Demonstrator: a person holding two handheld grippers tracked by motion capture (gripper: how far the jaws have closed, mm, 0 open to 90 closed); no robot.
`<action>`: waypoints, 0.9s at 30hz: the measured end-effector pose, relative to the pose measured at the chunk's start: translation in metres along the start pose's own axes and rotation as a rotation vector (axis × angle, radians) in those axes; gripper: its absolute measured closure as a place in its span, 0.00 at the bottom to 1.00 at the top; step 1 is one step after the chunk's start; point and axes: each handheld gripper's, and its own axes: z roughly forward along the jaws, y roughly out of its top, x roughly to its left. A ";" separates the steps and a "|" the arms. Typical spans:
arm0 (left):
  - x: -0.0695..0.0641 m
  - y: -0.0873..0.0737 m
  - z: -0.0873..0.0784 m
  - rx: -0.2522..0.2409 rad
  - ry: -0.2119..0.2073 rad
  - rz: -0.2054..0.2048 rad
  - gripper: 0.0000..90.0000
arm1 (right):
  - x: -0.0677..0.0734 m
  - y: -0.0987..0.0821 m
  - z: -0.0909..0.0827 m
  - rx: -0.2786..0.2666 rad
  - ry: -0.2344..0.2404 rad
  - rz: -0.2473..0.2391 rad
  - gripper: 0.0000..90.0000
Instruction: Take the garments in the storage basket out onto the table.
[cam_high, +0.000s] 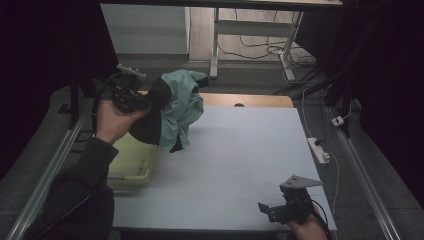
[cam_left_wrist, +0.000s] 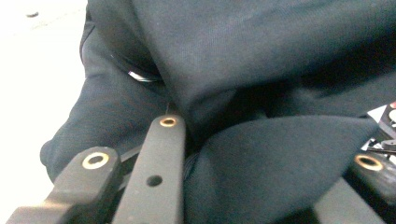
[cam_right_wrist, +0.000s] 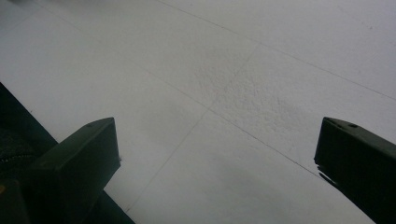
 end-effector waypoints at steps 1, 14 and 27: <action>-0.001 0.001 0.002 0.002 -0.001 0.006 0.87 | 0.000 0.000 0.000 0.000 0.001 -0.001 0.00; -0.022 0.017 0.042 0.016 -0.040 0.066 0.87 | 0.000 0.000 0.000 0.001 0.005 -0.002 0.00; -0.044 0.030 0.085 0.040 -0.070 0.106 0.87 | 0.000 0.000 0.000 0.003 0.009 -0.007 0.00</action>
